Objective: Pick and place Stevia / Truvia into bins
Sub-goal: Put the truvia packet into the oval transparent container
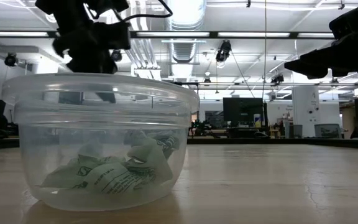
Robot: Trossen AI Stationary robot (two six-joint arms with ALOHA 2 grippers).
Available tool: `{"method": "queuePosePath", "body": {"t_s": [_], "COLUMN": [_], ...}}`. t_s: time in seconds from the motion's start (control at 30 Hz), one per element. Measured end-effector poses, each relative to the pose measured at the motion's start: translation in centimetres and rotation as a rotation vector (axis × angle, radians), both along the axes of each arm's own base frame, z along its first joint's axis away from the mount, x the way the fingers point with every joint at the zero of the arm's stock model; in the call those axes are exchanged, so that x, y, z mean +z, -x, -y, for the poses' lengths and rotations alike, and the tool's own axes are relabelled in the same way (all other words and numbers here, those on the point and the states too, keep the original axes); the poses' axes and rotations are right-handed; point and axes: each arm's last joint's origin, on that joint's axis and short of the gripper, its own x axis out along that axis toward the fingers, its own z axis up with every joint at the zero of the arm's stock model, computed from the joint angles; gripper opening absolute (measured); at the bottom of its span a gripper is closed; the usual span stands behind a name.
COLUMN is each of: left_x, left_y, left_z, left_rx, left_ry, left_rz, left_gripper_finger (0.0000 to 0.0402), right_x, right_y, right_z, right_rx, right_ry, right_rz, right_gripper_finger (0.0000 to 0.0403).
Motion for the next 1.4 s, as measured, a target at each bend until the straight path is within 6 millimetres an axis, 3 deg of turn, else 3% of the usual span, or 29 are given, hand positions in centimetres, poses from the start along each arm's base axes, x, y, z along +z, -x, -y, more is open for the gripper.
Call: {"method": "queuePosePath", "body": {"t_s": [0.3, 0.53, 1.0, 1.4], "left_x": [1.3, 1.5, -2.0, -4.7], "left_y": [-1.9, -2.5, -4.7, -6.3], "left_z": [-0.5, -3.7, -11.7, -14.8], "left_rx": [0.075, 0.269, 0.560, 0.707], "left_ry": [-0.144, -0.143, -0.064, -0.079], "left_rz": [0.237, 0.309, 0.281, 0.332], "left_gripper_finger": [0.0249, 0.0249, 0.0249, 0.0249], "right_x": [0.0, 0.0, 0.0, 0.0], "right_y": [0.0, 0.0, 0.0, 0.0], "right_z": [0.0, 0.0, 0.0, 0.0], "right_rx": [0.000, 0.000, -0.001, 0.000], "right_ry": [0.000, 0.000, 0.000, 0.000], "right_rz": [0.000, 0.000, 0.001, -0.002], "right_gripper_finger": [0.0324, 0.0324, 0.0325, 0.0324]}}
